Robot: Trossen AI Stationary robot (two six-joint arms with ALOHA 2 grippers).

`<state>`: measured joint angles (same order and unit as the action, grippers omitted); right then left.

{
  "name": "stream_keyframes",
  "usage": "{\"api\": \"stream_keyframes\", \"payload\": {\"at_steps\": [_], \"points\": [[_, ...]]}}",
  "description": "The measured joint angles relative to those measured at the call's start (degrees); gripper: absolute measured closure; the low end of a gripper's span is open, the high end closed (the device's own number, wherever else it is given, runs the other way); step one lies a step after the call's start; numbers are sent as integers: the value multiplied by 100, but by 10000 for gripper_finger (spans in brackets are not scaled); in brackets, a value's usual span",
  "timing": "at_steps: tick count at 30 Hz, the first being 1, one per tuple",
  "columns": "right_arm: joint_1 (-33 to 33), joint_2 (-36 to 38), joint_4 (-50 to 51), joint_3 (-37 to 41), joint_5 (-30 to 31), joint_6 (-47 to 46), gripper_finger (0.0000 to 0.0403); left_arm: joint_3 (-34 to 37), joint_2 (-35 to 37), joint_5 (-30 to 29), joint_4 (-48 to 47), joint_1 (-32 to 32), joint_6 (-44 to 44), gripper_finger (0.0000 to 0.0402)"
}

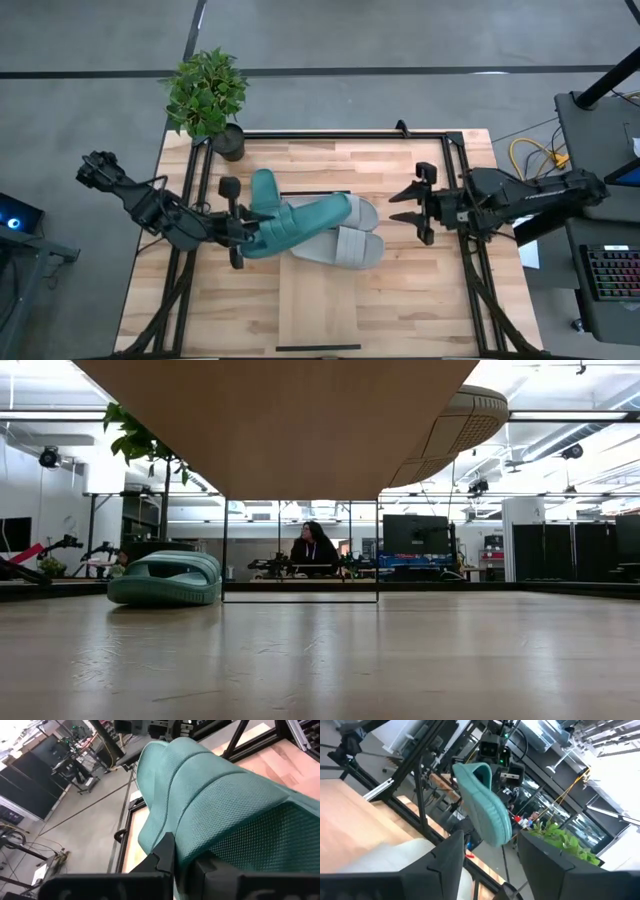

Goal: Pick and place slides into the shelf
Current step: Put the left green slipper on the shelf

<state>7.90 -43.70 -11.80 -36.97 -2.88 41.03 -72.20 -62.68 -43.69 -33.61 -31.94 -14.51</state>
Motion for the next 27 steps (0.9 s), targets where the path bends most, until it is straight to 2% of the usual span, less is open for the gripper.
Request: {"api": "stream_keyframes", "payload": {"at_steps": [10, 14, 16, 22, 27], "points": [[-2, -1124, 568, -996, 53, 486, 227, -42, -255, 10, 461, 7, -364, 401], [-4, -1485, 610, -1337, 784, 695, 225, -39, -199, 66, 598, 5, -405, 401], [-9, -1611, 761, -1514, 953, 700, 225, -35, -179, 148, 577, 4, -403, 401], [0, -1991, 1325, -2029, 588, 699, 227, -15, -164, 169, 570, 4, -436, 401], [-4, -2366, 1399, -2330, 550, 702, 229, 15, -164, 186, 576, 4, -438, 401]]}}
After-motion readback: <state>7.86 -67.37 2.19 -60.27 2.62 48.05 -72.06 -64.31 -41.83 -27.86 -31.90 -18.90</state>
